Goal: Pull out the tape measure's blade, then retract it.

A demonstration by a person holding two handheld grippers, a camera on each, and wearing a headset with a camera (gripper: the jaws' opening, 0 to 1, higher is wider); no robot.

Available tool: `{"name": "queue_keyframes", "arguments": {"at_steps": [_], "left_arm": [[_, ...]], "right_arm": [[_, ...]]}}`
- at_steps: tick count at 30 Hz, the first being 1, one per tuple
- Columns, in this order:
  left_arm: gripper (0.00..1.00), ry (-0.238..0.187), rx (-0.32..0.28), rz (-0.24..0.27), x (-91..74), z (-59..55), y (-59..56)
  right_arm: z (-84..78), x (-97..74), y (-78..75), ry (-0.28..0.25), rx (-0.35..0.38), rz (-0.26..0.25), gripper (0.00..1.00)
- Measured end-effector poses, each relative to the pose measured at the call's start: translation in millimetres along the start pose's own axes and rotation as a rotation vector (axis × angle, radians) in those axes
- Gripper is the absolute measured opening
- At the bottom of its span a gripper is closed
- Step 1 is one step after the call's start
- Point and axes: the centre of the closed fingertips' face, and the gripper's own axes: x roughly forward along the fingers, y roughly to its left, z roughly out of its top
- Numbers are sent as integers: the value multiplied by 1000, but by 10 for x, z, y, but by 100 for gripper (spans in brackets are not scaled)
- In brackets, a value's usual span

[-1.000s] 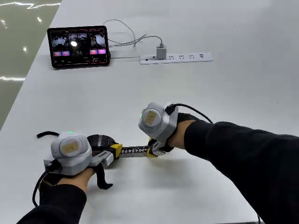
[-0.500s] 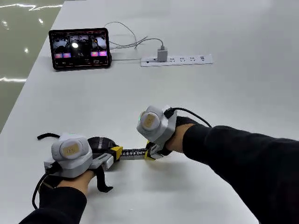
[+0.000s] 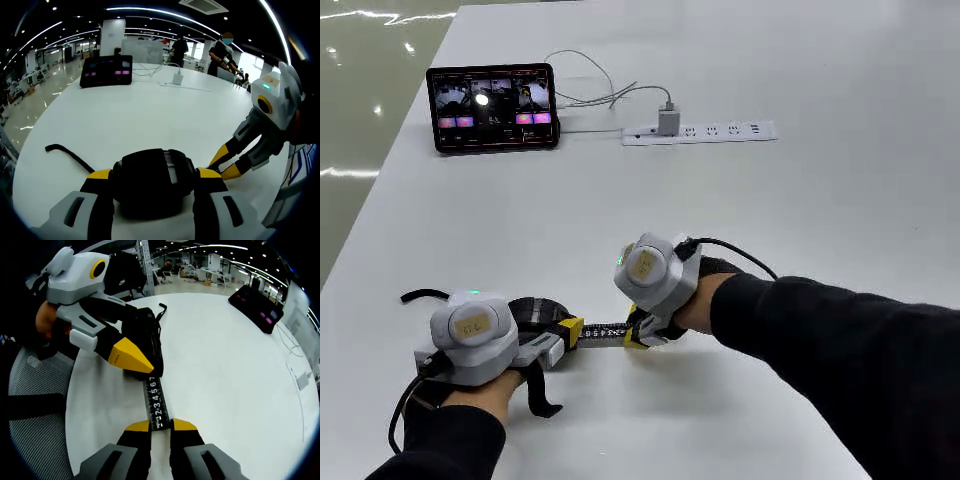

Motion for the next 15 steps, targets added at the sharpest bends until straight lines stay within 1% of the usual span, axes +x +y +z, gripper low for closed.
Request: {"name": "queue_keyframes", "arguments": {"at_steps": [5, 10, 13, 15], "left_arm": [[59, -1, -2, 0, 3, 3, 5], [59, -4, -4, 3, 3, 5, 8], [59, -6, -7, 3, 2, 7, 9], [59, -6, -8, 2, 1, 6, 9]], "right_arm": [[25, 14, -2, -4, -14, 5, 9], [47, 23, -7, -13, 3, 13, 9], [63, 31, -2, -20, -8, 14, 9], [69, 32, 5, -26, -3, 13, 9]]}}
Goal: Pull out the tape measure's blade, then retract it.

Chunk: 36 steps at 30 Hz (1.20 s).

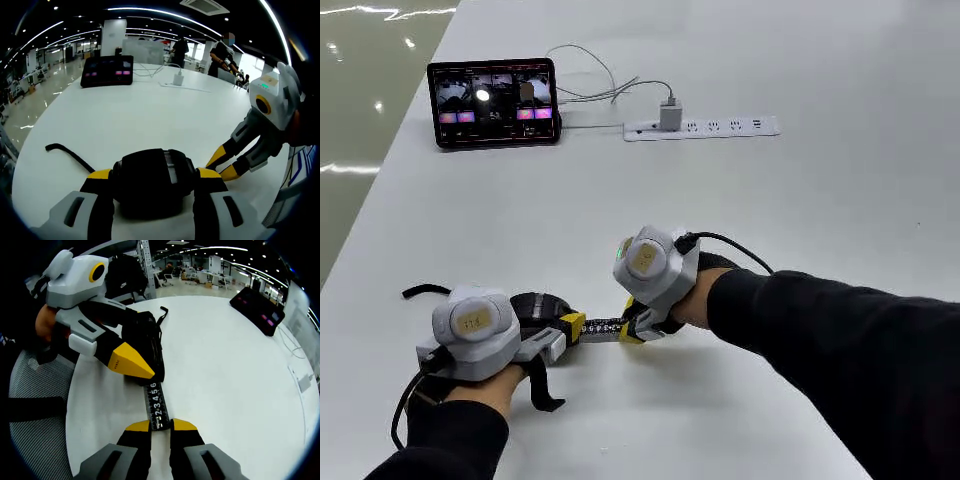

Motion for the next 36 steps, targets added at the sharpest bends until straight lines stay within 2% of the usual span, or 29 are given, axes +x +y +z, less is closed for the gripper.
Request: {"name": "queue_keyframes", "arguments": {"at_steps": [36], "left_arm": [[59, 3, -1, 0, 1, -7, -4]], "right_arm": [[121, 87, 26, -18, -3, -1, 9]]}}
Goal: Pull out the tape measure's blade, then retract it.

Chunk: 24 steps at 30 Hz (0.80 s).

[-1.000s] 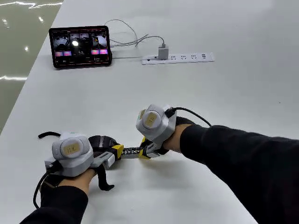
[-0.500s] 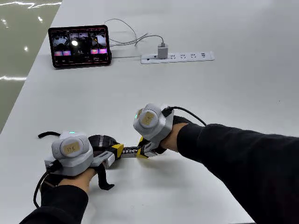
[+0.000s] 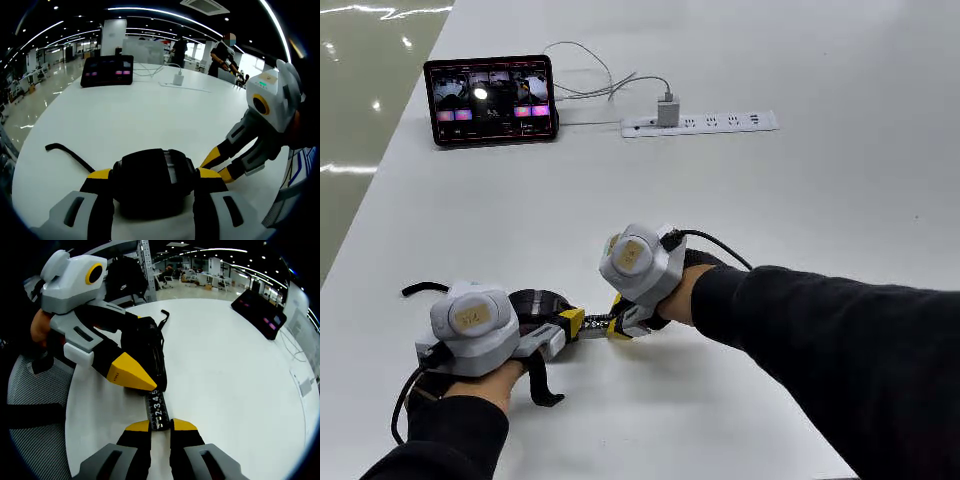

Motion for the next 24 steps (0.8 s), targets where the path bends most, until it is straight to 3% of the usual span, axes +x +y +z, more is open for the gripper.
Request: {"name": "queue_keyframes", "arguments": {"at_steps": [24], "left_arm": [[59, 0, -7, -2, 1, 4, 2]], "right_arm": [[85, 66, 7, -17, 1, 10, 10]]}}
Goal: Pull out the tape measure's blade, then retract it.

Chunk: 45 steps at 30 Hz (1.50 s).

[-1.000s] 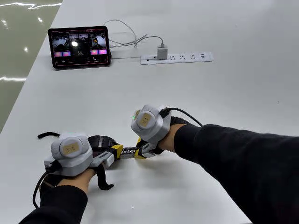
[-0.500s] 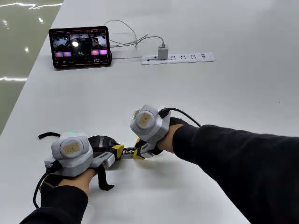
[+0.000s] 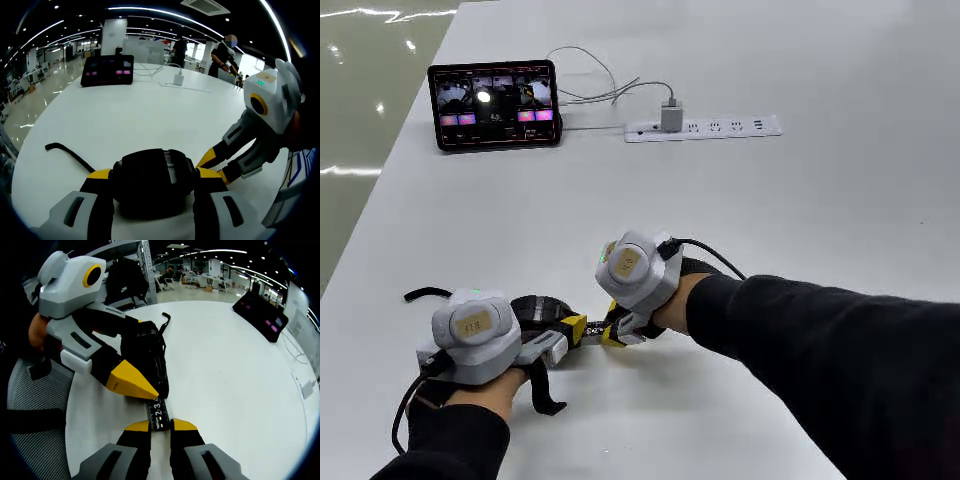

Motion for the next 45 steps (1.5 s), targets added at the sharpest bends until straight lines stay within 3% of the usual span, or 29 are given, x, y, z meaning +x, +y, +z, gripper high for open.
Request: {"name": "queue_keyframes", "arguments": {"at_steps": [45], "left_arm": [[59, -2, -13, -6, -6, 4, 13]], "right_arm": [[138, 81, 24, -41, 0, 8, 10]]}}
